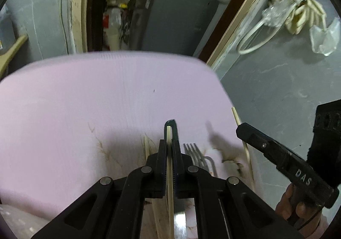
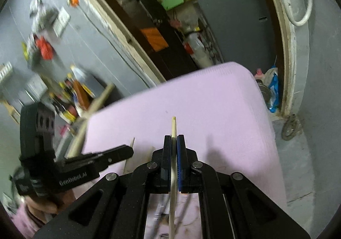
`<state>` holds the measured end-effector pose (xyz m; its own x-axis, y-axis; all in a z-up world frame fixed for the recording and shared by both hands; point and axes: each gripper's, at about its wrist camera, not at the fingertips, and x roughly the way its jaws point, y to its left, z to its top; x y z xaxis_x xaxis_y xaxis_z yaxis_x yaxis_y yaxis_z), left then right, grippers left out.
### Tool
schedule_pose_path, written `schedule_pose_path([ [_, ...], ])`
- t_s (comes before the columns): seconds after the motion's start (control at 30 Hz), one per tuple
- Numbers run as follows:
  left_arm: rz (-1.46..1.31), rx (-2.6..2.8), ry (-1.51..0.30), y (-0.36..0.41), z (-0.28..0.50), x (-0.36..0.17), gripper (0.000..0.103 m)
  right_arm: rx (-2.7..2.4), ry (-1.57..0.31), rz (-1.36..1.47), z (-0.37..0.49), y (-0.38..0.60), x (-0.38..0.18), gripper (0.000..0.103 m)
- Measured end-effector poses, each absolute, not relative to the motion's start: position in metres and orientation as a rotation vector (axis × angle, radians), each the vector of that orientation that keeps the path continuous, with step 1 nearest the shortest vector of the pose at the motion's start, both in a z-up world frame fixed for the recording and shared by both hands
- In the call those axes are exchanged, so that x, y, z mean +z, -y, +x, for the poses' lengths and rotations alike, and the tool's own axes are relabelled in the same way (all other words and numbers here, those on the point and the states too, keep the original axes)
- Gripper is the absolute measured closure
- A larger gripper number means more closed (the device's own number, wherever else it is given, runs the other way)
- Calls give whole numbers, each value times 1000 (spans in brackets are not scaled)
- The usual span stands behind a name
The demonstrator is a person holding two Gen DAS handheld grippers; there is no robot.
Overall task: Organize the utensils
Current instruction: 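Lift both held chopsticks off the table and swing them toward the caddy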
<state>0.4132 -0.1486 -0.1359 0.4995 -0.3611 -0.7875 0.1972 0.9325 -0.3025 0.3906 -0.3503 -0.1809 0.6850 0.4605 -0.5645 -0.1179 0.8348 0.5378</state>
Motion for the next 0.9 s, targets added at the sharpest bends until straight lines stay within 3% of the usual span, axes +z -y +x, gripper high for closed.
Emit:
schedule_pose_path([
  [0.37, -213, -331, -771, 120, 371, -94, 98, 340, -586, 561, 357, 334, -157, 99],
  [0.9, -276, -290, -518, 55, 329, -8, 98, 385, -287, 517, 319, 279, -58, 99],
])
